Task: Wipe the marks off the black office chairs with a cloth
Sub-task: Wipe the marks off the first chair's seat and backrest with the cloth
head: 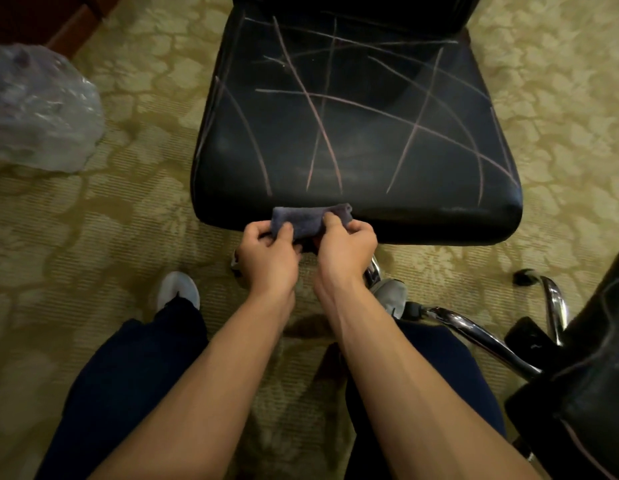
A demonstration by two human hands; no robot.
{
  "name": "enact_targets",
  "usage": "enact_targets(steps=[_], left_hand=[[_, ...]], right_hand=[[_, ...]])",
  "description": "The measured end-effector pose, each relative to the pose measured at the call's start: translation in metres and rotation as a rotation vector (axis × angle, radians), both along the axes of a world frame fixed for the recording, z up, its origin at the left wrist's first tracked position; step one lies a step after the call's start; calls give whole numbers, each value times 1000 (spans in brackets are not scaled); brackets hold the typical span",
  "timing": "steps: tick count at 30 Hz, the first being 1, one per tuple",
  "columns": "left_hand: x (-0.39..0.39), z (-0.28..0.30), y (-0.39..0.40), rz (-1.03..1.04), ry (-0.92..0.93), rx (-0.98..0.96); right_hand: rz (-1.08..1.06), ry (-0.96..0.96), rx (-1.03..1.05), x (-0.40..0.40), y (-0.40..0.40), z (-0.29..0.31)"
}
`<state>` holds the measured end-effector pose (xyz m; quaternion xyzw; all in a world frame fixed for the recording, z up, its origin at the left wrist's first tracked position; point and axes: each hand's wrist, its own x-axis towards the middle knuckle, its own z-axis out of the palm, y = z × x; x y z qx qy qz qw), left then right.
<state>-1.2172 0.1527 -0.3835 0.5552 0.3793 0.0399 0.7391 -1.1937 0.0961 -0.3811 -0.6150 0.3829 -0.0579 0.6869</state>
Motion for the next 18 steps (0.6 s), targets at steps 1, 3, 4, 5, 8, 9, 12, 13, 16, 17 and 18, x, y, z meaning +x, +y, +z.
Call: enact_targets(steps=[1,3,4,5,8,9,12,13,16,17,18], left_hand=[[2,0,-7,-10,0,-5],[7,-2,-23,-68,-16,35],[8,-2,-31,-117,-19,66],[8,-2,-39,-165,-21,84],[7,-2,-55,-251,-43,76],[6,-3,-57,-254,-44,91],[0,-5,-48,-168,-28,144],[0,-5,-40,-129,-20,144],[-2,0,-6,-57,-13,122],[-2,2,5,-51,-14,128],[-2,5,16,-47,-7,138]], right_hand=[[-11,3,-3,2,-7,0],[-67,10,6,6,-26,2],[-107,15,21,8,-36,2],[-149,17,37,10,-46,3],[-260,20,38,13,-62,2],[-281,20,34,12,-60,2],[-243,50,70,7,-39,3],[-210,67,76,5,-29,3],[-121,84,29,1,4,-1],[-92,74,25,0,14,-2],[-65,62,32,-2,23,-3]])
